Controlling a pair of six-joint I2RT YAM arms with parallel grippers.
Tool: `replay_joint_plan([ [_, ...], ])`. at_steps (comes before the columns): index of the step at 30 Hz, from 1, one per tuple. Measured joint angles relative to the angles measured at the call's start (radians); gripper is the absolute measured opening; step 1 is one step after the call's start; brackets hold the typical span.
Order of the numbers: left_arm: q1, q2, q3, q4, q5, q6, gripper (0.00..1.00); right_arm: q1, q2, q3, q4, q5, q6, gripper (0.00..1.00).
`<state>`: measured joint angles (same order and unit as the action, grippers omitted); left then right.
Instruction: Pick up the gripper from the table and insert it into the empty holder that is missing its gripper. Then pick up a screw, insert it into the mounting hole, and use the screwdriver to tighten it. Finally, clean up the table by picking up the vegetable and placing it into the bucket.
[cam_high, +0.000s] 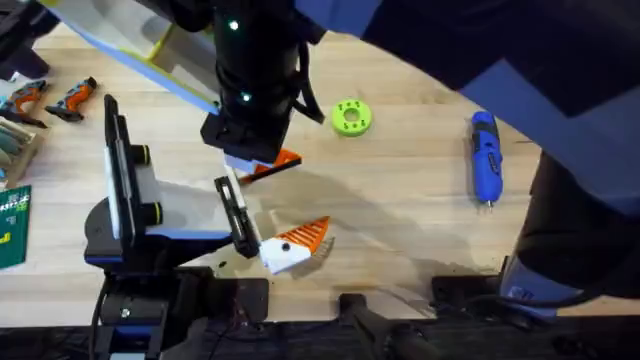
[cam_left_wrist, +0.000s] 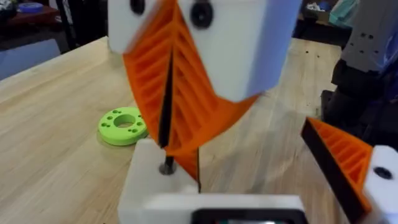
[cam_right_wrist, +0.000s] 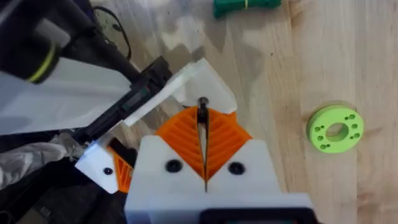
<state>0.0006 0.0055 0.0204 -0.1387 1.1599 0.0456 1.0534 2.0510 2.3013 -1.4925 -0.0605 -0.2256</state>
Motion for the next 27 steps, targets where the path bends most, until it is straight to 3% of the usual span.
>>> replay_joint_plan([
  [27, 0.000, 0.002, 0.000, -0.001, 0.003, -0.008, 0.986, 0.000, 0.041, 0.006, -0.004, 0.000, 0.000, 0.006],
])
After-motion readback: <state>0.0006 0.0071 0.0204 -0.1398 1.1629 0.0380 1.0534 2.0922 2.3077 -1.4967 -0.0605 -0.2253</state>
